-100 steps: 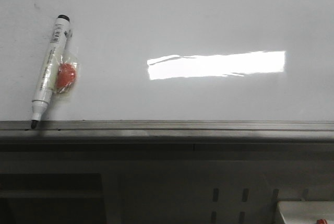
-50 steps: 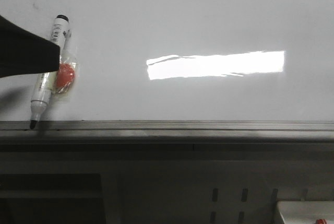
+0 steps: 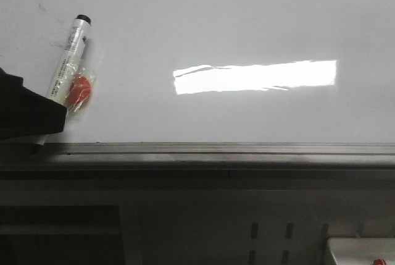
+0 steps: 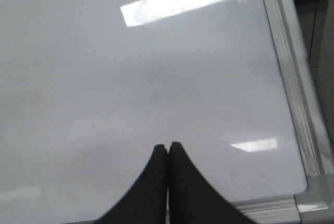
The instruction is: Write number 4 on whiteboard
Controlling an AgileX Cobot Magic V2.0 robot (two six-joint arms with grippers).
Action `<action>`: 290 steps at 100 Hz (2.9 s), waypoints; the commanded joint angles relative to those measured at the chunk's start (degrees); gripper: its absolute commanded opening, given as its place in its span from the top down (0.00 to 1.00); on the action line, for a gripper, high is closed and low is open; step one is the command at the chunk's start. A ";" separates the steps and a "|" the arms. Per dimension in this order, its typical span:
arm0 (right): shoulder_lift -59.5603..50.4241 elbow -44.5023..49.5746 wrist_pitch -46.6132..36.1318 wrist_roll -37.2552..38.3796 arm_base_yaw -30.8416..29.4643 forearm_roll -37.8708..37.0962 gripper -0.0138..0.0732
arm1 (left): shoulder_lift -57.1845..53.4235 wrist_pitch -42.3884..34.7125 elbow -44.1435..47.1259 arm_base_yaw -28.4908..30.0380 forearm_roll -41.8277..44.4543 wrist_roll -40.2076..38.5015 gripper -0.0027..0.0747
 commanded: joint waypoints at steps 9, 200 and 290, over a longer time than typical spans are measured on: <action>0.75 -3.91 0.57 -1.89 1.83 -0.44 0.92 | -0.54 -6.32 -1.81 0.00 1.86 -0.10 0.99; 44.59 -43.36 7.81 -11.16 56.61 -2.19 0.92 | -9.27 -13.39 -1.81 0.00 52.72 -0.10 0.76; 50.02 -50.01 1.44 -10.52 47.59 -5.57 0.92 | -28.15 4.62 -1.94 14.10 28.26 -0.32 0.49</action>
